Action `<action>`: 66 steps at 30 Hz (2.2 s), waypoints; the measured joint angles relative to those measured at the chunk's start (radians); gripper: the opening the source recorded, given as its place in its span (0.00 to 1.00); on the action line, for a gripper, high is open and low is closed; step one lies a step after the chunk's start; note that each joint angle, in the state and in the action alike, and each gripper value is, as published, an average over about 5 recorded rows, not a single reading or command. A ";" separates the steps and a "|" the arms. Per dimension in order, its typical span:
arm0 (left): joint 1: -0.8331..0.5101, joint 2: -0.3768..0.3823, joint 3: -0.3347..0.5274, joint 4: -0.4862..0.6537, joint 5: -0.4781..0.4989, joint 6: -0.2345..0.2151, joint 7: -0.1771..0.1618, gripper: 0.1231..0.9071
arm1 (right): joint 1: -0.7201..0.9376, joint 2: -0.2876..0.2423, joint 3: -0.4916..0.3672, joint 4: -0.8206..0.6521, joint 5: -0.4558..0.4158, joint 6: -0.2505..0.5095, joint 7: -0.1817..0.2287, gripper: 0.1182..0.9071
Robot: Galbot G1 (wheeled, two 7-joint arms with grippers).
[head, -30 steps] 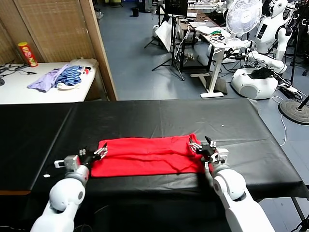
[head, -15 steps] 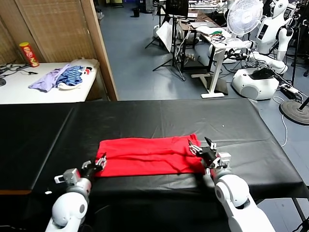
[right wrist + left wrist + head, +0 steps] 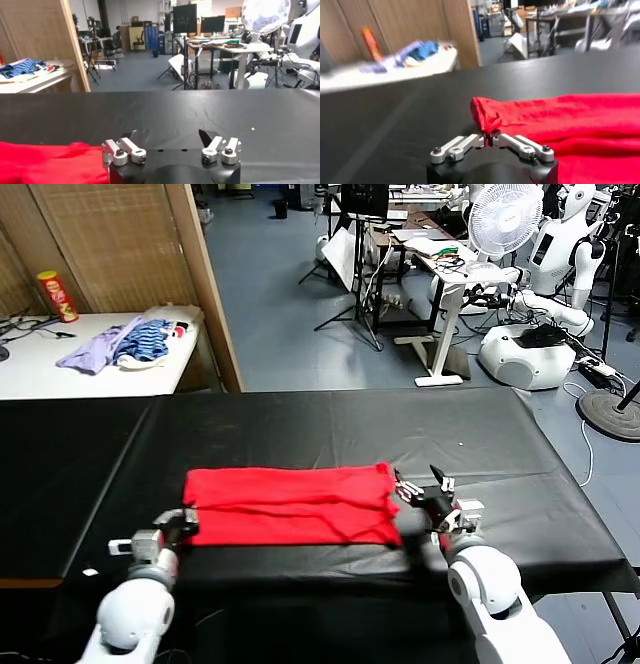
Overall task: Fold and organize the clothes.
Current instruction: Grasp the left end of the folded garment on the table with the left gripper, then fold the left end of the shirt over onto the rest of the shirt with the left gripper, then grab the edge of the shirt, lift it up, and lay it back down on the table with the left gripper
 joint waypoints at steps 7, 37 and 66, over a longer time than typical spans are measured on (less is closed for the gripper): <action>0.019 0.150 -0.045 -0.006 0.021 0.025 -0.021 0.05 | -0.015 0.011 0.002 0.038 -0.007 -0.010 0.004 0.86; -0.127 -0.246 0.385 -0.140 -0.338 0.124 -0.105 0.06 | -0.051 0.046 0.039 0.043 -0.049 -0.019 0.003 0.86; -0.002 -0.178 0.096 -0.123 -0.300 0.022 0.003 0.86 | 0.220 0.086 -0.372 -0.225 -0.238 -0.020 -0.051 0.86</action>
